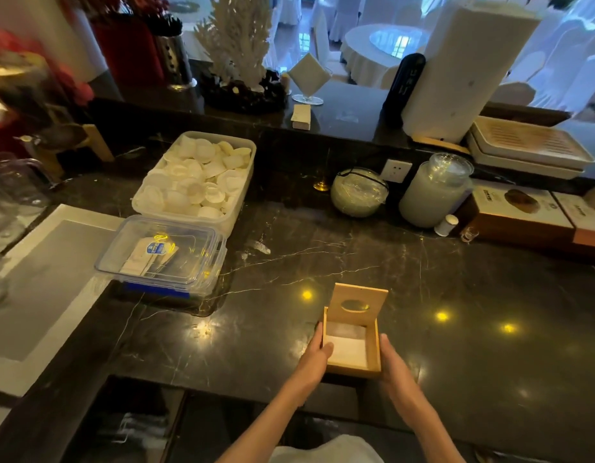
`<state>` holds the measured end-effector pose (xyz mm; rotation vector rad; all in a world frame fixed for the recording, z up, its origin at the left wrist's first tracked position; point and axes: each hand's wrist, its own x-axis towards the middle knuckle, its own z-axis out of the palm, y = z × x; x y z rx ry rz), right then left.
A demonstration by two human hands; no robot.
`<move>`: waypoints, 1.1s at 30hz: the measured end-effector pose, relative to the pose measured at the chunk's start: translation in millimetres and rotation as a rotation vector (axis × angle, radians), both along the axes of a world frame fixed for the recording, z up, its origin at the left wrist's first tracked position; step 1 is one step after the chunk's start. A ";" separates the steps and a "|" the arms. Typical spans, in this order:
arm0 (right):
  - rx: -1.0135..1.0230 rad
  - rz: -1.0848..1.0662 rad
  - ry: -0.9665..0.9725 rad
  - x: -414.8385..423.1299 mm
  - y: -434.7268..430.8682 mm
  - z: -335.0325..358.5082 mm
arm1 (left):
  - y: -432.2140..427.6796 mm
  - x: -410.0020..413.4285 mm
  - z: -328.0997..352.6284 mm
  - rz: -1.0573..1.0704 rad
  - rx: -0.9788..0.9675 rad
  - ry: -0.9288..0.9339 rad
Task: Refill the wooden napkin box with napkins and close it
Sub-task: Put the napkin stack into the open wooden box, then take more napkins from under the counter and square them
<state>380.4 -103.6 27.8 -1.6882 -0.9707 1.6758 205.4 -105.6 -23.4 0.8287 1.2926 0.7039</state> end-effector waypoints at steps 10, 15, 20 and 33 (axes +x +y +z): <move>-0.075 -0.080 0.226 0.9 58.7 -5.4 | 51.3 15.0 22.6 0.103 0.083 0.065; -0.065 0.021 0.179 2.4 56.8 -7.3 | 49.2 6.6 -4.7 0.055 0.065 0.186; 0.035 0.154 0.038 5.3 50.5 -11.4 | 33.3 3.6 3.1 -0.025 -0.013 0.221; 0.668 0.859 -0.732 -157.9 -95.5 -19.2 | -160.4 -160.2 1.2 0.113 0.094 1.282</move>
